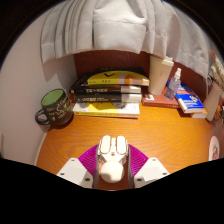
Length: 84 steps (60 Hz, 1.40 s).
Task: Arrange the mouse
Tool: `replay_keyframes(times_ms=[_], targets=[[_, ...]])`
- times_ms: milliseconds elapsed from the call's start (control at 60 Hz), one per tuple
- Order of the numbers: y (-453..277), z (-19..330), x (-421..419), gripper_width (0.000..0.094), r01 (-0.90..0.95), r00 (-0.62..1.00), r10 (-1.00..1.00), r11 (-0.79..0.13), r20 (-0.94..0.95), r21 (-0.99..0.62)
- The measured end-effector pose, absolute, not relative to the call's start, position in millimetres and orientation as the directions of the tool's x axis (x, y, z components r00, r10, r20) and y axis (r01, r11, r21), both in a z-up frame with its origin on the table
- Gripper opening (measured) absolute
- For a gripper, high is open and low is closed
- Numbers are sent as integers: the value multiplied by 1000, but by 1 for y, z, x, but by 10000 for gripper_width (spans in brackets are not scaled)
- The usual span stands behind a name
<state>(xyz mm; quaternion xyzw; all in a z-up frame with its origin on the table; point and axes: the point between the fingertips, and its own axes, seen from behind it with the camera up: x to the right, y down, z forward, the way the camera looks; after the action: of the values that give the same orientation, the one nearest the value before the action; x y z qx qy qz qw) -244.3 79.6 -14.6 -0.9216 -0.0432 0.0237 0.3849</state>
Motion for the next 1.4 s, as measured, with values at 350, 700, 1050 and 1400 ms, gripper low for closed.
replay_keyframes(times_ms=[350, 700, 1050, 1400], targets=[[82, 185, -99, 421, 107, 989, 143, -497, 41, -861], [30, 198, 175, 411, 88, 996, 53, -494, 71, -865], [-15, 7, 258, 413, 1, 1000, 15, -731, -14, -682], [-20, -11, 255, 549, 10, 999, 37, -716, -23, -698]])
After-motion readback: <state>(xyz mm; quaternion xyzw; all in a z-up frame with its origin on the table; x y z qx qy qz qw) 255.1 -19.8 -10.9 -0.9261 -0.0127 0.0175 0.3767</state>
